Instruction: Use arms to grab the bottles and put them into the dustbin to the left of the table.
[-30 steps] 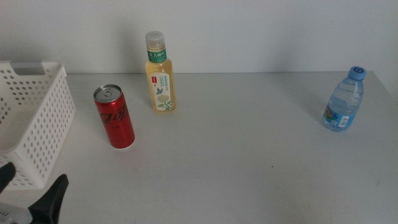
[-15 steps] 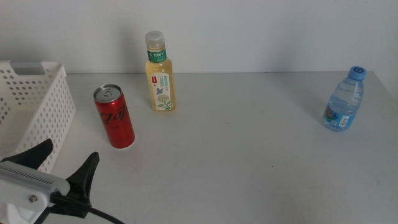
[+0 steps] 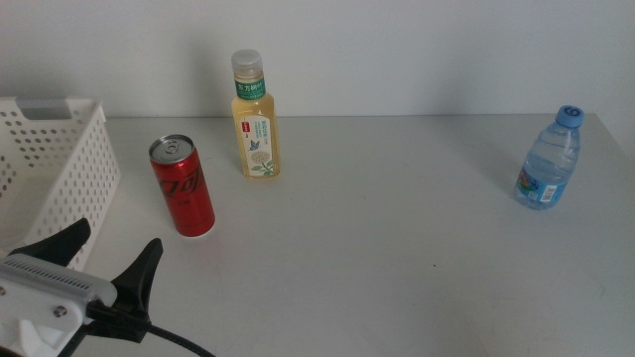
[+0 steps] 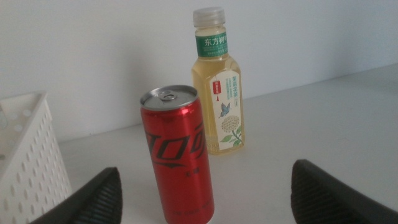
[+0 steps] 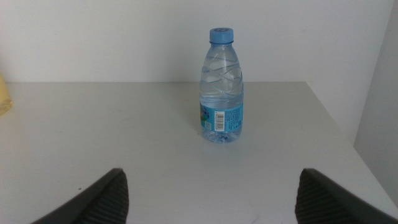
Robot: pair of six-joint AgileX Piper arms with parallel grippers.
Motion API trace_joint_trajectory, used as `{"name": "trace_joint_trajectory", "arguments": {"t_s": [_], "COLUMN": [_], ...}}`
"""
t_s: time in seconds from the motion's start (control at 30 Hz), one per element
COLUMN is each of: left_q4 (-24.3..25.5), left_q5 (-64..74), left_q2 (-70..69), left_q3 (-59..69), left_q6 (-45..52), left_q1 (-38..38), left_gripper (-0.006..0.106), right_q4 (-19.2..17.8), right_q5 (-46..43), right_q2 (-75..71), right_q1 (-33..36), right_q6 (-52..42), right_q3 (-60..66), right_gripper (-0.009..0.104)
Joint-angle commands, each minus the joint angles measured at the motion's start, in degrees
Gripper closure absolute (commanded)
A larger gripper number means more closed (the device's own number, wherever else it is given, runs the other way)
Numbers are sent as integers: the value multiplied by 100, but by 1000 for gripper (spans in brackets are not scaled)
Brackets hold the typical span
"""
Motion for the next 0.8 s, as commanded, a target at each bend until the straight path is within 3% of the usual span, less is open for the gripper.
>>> {"name": "trace_joint_trajectory", "arguments": {"t_s": [0.0,0.77], "left_q4": [-90,-41], "left_q5": [-577,-678], "left_q2": [46,2305], "left_q3": [35,-1718], "left_q6": [-118,-374], "left_q1": [-36,-36], "left_gripper": [8,8], "right_q4": [-45,-45], "right_q5": [-461,-461], "right_q2": [-123,-123], "right_q1": [-30,-30], "right_q6": [-65,-65], "right_q3": [-54,-54], "right_gripper": [1,1]}}
